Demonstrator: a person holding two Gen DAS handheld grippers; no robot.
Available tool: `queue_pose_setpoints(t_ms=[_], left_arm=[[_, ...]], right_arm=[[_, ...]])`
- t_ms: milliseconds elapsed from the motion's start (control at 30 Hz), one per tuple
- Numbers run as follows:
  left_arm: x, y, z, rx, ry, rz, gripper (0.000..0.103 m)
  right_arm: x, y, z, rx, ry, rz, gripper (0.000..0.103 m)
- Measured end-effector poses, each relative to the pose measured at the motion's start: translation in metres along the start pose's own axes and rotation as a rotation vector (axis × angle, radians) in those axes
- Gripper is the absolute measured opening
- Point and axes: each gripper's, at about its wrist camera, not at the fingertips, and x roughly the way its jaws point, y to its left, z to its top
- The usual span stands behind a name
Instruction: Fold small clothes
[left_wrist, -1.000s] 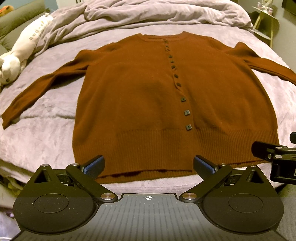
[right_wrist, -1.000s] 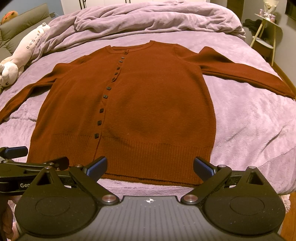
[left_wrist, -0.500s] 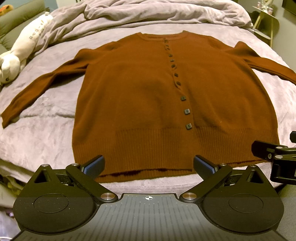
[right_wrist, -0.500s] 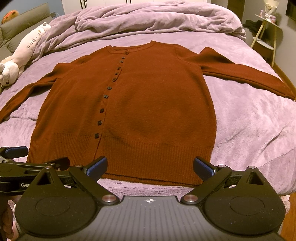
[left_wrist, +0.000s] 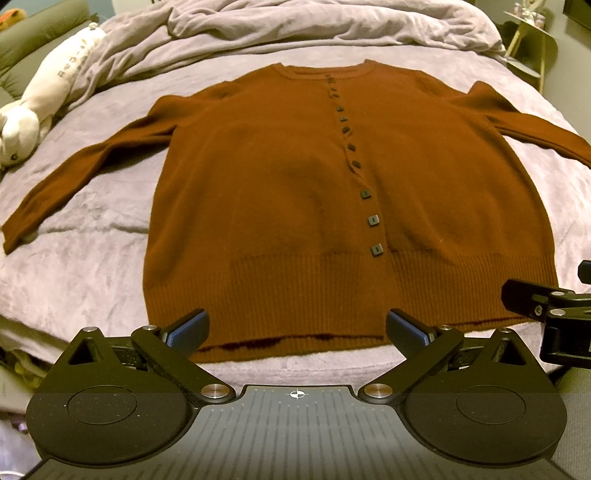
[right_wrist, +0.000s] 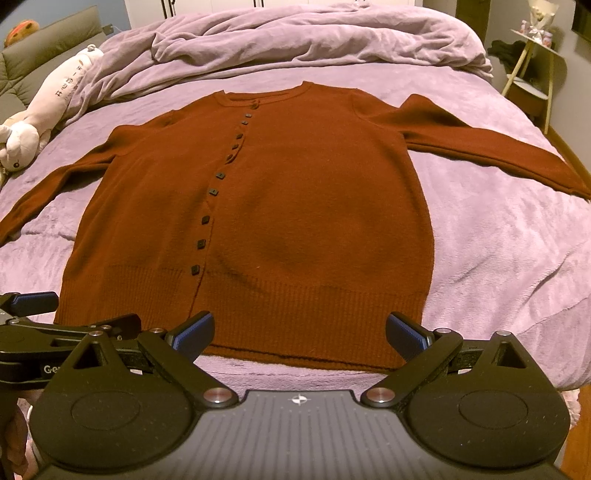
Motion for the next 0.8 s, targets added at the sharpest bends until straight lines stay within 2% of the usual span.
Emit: queue_pose_setpoints(t_ms=[800], left_arm=[[0.0019,0.0038,0.0002,-0.008,0.022,-0.003,0.103]], right_arm=[[0.0027,-0.0006,-0.0025,-0.019,-0.002,0.028,0.099]])
